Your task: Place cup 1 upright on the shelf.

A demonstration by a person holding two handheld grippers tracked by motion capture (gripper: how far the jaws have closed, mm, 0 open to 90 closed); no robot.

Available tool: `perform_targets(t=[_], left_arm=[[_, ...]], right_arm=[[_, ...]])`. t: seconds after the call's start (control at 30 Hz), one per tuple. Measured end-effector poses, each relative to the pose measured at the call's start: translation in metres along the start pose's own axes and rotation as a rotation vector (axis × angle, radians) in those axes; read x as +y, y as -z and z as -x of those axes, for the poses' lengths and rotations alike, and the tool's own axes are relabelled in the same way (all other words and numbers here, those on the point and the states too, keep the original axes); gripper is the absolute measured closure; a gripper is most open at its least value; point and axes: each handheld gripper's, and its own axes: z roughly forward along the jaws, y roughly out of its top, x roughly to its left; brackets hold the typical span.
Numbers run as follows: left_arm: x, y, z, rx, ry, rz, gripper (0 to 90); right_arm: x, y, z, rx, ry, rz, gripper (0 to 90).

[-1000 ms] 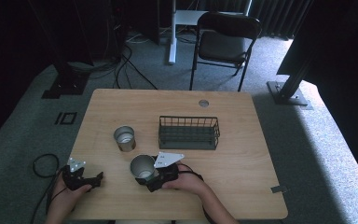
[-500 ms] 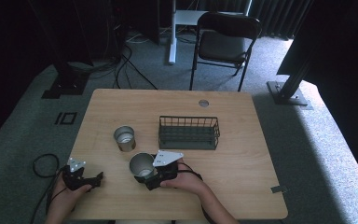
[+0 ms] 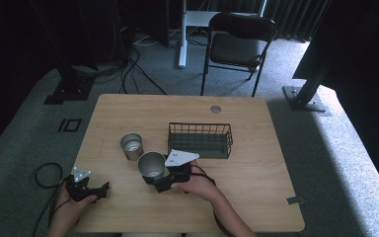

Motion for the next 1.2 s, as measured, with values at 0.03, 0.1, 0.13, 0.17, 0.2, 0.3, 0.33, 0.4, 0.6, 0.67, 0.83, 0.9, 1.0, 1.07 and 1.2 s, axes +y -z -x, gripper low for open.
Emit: perform_targets(t=[0.03, 0.1, 0.13, 0.17, 0.2, 0.3, 0.33, 0.4, 0.6, 0.67, 0.83, 0.9, 1.0, 1.07, 1.2], left_arm=[[0.000, 0.000, 0.000, 0.000, -0.001, -0.001, 2.1], [0.000, 0.000, 0.000, -0.001, -0.002, -0.001, 2.1], [0.000, 0.000, 0.000, -0.001, -0.003, -0.003, 2.0], [0.000, 0.000, 0.000, 0.000, -0.004, -0.002, 2.1], [0.000, 0.000, 0.000, -0.001, -0.003, -0.004, 2.1], [0.000, 0.000, 0.000, -0.001, -0.001, -0.002, 2.1], [0.000, 0.000, 0.000, 0.000, -0.001, -0.002, 2.0], [0.000, 0.000, 0.000, 0.000, -0.001, -0.002, 2.0], [0.000, 0.000, 0.000, 0.000, -0.003, -0.003, 2.1], [0.000, 0.000, 0.000, 0.000, -0.001, 0.000, 2.0], [0.000, 0.000, 0.000, -0.001, -0.003, -0.004, 2.0], [0.000, 0.000, 0.000, -0.001, -0.001, -0.003, 2.0], [0.000, 0.000, 0.000, 0.000, -0.002, -0.003, 2.1], [0.000, 0.000, 0.000, 0.000, -0.001, -0.002, 2.1], [0.000, 0.000, 0.000, 0.000, -0.001, -0.001, 2.1]], right_arm=[[0.003, 0.001, 0.001, -0.004, 0.000, 0.003, 13.0], [0.008, 0.004, 0.003, -0.015, 0.007, 0.018, 13.0], [0.010, 0.005, 0.003, -0.015, 0.010, 0.020, 13.0], [0.014, 0.007, 0.003, -0.019, 0.009, 0.026, 13.0], [0.016, 0.008, 0.004, -0.021, 0.010, 0.031, 13.0], [0.025, 0.012, 0.005, -0.034, 0.021, 0.041, 13.0], [0.027, 0.013, 0.005, -0.035, 0.023, 0.043, 13.0], [0.034, 0.016, 0.007, -0.049, 0.018, 0.053, 13.0], [0.049, 0.024, 0.014, -0.101, 0.011, 0.076, 13.0], [0.052, 0.027, 0.016, -0.123, 0.007, 0.088, 13.1], [0.061, 0.038, 0.024, -0.176, -0.001, 0.114, 13.1], [0.064, 0.043, 0.027, -0.194, 0.000, 0.119, 13.1], [0.068, 0.049, 0.032, -0.225, -0.002, 0.128, 13.1], [0.069, 0.053, 0.036, -0.247, -0.014, 0.133, 13.0], [0.071, 0.060, 0.045, -0.297, -0.012, 0.133, 13.1]])
